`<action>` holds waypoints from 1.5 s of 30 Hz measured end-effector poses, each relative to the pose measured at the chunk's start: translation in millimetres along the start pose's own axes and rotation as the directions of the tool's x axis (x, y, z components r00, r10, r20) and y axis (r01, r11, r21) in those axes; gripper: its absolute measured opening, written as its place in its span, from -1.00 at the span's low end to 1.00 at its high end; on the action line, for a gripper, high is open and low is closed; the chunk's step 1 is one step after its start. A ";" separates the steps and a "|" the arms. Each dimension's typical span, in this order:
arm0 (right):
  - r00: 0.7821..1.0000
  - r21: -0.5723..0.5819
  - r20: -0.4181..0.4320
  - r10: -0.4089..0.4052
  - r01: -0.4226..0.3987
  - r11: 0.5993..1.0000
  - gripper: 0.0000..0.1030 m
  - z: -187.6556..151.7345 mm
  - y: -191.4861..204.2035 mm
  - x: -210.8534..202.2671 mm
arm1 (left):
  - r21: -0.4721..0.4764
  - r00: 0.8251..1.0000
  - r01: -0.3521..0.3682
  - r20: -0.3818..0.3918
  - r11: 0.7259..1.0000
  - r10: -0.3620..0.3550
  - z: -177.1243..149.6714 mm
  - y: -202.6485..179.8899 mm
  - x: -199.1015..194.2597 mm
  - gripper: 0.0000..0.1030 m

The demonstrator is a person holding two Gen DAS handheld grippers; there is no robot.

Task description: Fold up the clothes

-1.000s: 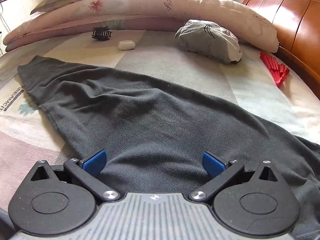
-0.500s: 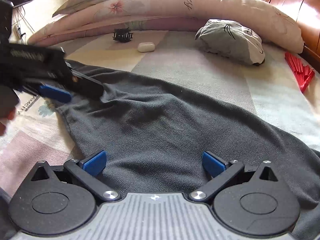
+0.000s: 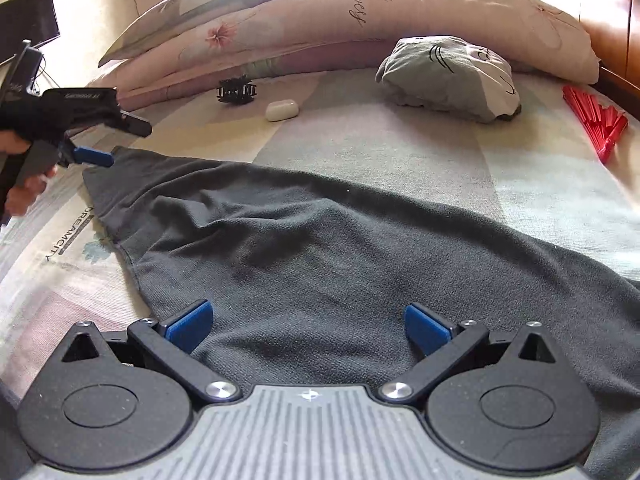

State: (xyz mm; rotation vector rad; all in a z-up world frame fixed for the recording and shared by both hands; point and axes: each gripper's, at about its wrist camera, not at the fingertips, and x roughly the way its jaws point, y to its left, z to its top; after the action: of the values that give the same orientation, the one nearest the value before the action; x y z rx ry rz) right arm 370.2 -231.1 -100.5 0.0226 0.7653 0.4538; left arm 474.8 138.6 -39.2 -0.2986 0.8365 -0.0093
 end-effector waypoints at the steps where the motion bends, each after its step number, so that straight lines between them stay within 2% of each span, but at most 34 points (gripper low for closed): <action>1: 1.000 -0.008 0.002 -0.005 0.005 1.000 1.00 -0.6 0.7 0.3 | -0.028 0.999 -0.027 0.016 0.999 0.028 11.8 13.1 7.5 0.98; 6: 0.999 -0.060 0.011 -0.033 0.033 0.998 1.00 -4.0 6.2 3.1 | -0.164 0.995 -0.098 0.017 0.982 0.102 47.6 74.2 47.4 0.98; 7: 0.999 -0.070 0.013 -0.037 0.038 0.997 1.00 -4.5 7.2 3.6 | -0.208 0.994 -0.103 0.010 0.973 0.107 49.7 85.7 54.6 0.98; 10: 0.999 -0.094 0.018 -0.049 0.050 0.994 1.00 -6.0 9.2 4.7 | -0.258 0.995 -0.077 0.046 0.963 0.092 53.4 109.9 66.6 0.98; 11: 0.998 -0.100 0.020 -0.052 0.054 0.994 1.00 -6.4 9.9 5.0 | -0.246 0.990 -0.098 0.071 0.964 0.119 56.3 113.9 68.8 0.98; 13: 0.998 -0.111 0.025 -0.059 0.062 0.992 1.00 -7.5 11.2 5.8 | -0.258 0.966 -0.232 0.052 0.938 0.253 63.9 121.9 77.9 0.97; 16: 0.997 -0.134 0.032 -0.073 0.077 0.988 1.00 -9.2 13.8 7.4 | -0.272 0.948 -0.298 0.031 0.915 0.317 69.8 114.7 78.8 0.97; 18: 0.997 -0.132 0.032 -0.072 0.075 0.988 1.00 -9.2 13.4 6.9 | -0.245 0.953 -0.284 0.037 0.927 0.301 67.4 95.9 71.6 0.97; 20: 0.997 -0.127 0.032 -0.069 0.072 0.989 1.00 -9.0 12.8 6.4 | -0.196 0.971 -0.221 0.053 0.955 0.235 60.4 72.3 60.0 0.97; 22: 0.997 -0.122 0.032 -0.066 0.069 0.990 1.00 -8.6 12.0 6.0 | -0.179 0.995 -0.099 0.006 0.979 0.101 48.9 48.8 54.5 0.97; 23: 0.997 -0.120 0.032 -0.064 0.067 0.991 1.00 -8.5 11.7 5.8 | -0.176 0.999 -0.024 -0.027 0.984 0.019 42.7 36.7 52.6 0.97; 25: 0.998 -0.114 0.031 -0.060 0.064 0.991 1.00 -8.2 11.0 5.4 | -0.155 0.990 0.099 -0.081 0.983 -0.113 29.6 12.0 52.3 0.98; 27: 0.998 -0.107 0.032 -0.056 0.059 0.992 1.00 -7.9 10.3 5.2 | -0.117 0.980 0.132 -0.137 0.984 -0.147 19.1 -8.9 59.1 0.98; 29: 0.998 -0.101 0.032 -0.052 0.055 0.993 1.00 -7.6 9.3 5.2 | -0.113 0.975 0.092 -0.192 0.989 -0.112 12.2 -17.7 72.4 0.97; 31: 0.998 -0.105 0.032 -0.054 0.057 0.993 1.00 -7.7 9.7 5.5 | -0.124 0.977 0.023 -0.207 0.992 -0.048 8.9 -19.2 83.8 0.97; 34: 0.998 -0.111 0.031 -0.059 0.062 0.992 1.00 -7.9 10.5 6.0 | -0.125 0.991 -0.011 -0.136 0.992 -0.006 15.3 -17.5 93.2 0.98; 36: 0.998 -0.116 0.031 -0.062 0.065 0.991 1.00 -8.4 10.9 6.2 | -0.129 0.994 -0.046 -0.109 0.991 0.032 23.3 -12.0 100.2 0.98; 39: 0.998 -0.110 0.031 -0.057 0.060 0.992 1.00 -8.6 9.2 5.6 | -0.166 0.991 -0.078 -0.122 0.983 0.058 33.0 -11.6 102.0 0.98; 42: 0.998 -0.110 0.031 -0.057 0.060 0.992 1.00 -8.7 9.4 5.8 | -0.150 0.992 -0.047 -0.126 0.988 0.028 33.3 -25.7 92.4 0.98; 45: 0.998 -0.111 0.031 -0.059 0.062 0.992 1.00 -8.8 9.5 6.0 | -0.104 0.984 0.034 -0.170 0.994 -0.052 22.0 -51.5 83.9 0.98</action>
State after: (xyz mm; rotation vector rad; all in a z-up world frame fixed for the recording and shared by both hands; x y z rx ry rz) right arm 364.3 -221.4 -109.1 -0.0981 0.7106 0.4372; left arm 553.0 84.5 -72.9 -0.4149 1.0046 -0.0339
